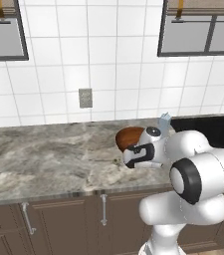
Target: Gather the eggs and milk located in the vicinity of the sink area and place them right next to the bowl.
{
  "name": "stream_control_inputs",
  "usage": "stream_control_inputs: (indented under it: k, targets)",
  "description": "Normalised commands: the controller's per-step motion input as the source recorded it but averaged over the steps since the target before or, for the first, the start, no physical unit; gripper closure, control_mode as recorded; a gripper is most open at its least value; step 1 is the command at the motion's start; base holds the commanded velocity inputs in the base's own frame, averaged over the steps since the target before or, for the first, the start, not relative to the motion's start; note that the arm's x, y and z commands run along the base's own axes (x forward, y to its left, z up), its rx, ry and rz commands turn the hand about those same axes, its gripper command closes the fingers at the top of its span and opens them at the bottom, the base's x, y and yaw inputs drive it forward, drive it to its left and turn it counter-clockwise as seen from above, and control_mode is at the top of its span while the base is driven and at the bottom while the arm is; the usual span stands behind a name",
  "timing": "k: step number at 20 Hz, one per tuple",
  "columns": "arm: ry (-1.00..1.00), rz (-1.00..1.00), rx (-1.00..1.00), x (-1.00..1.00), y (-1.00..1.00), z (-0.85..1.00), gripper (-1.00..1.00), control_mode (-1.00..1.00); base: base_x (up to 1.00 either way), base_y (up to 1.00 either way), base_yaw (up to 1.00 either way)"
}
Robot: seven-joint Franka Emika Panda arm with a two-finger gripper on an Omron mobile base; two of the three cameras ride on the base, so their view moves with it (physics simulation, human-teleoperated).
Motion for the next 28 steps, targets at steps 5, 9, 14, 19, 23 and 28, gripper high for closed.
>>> stream_control_inputs:
  k: [5, 9, 14, 19, 23, 28]
  targets:
    - [0.0, 0.0, 0.0, 0.15, 0.0, -0.07, 1.0, -1.0, 0.0, 0.0, 0.0]
    - [0.0, 0.0, 0.0, 0.11, 0.0, -0.11, 1.0, -1.0, 0.0, 0.0, 0.0]
    - [0.0, 0.0, 0.0, 0.0, 0.0, -0.02, -1.0, -1.0, 0.0, 0.0, 0.0]
    - [-0.02, 0.0, 0.0, -0.03, 0.0, 0.0, -1.0, -1.0, 0.0, 0.0, 0.0]
    - [-0.07, 0.0, 0.0, -0.22, 0.0, 0.0, -1.0, -1.0, 0.0, 0.0, 0.0]
    - [-0.07, 0.0, 0.0, -0.29, 0.0, 0.01, -1.0, -1.0, 0.0, 0.0, 0.0]
